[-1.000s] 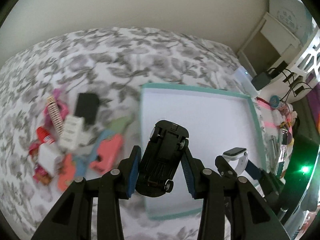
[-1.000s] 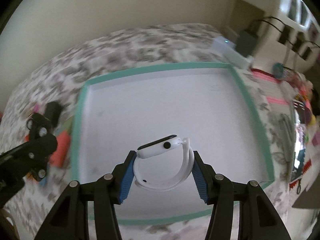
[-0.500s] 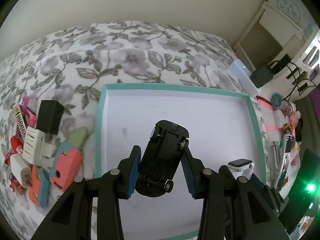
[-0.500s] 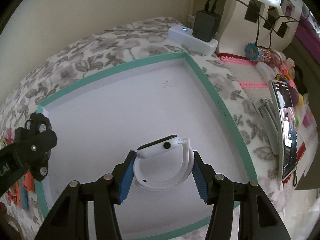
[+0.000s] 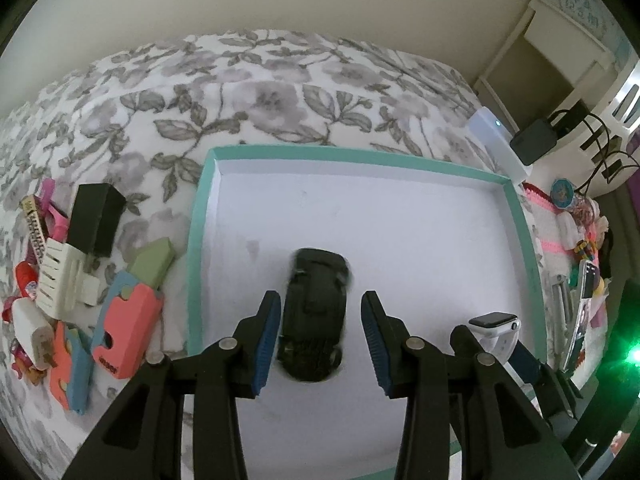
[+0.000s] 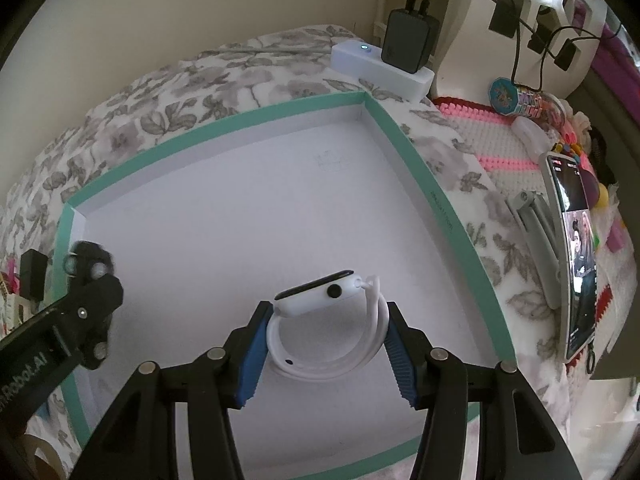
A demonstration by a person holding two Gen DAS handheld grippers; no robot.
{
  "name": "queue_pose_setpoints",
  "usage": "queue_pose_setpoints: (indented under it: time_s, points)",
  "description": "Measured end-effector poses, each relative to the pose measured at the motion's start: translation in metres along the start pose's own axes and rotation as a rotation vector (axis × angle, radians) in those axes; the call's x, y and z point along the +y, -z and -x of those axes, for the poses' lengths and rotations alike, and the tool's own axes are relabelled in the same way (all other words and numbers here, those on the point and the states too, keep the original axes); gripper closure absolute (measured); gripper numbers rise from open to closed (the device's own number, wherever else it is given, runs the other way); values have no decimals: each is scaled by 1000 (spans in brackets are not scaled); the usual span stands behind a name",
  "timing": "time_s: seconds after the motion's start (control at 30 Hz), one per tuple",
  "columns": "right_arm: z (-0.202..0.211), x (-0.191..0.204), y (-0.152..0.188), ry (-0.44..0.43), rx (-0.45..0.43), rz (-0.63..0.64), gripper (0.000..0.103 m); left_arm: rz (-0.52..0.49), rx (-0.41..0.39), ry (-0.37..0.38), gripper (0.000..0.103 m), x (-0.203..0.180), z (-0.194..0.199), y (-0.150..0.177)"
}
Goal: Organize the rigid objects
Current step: 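Carry the car and watch into the teal-rimmed tray and open both tools, then lift both open tools out of the tray toward the object pile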
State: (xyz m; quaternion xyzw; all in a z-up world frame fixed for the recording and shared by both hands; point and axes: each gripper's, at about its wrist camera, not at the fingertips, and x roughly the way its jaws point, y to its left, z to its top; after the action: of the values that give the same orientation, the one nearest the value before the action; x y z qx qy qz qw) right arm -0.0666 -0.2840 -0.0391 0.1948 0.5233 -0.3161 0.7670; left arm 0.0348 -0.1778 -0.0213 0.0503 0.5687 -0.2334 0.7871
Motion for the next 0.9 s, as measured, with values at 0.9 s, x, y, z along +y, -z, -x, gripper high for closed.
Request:
queue_pose_setpoints:
  time_s: [0.9]
  points:
    - [2, 8, 1, 27, -43, 55, 15, 68, -100, -119, 15, 28, 21, -4]
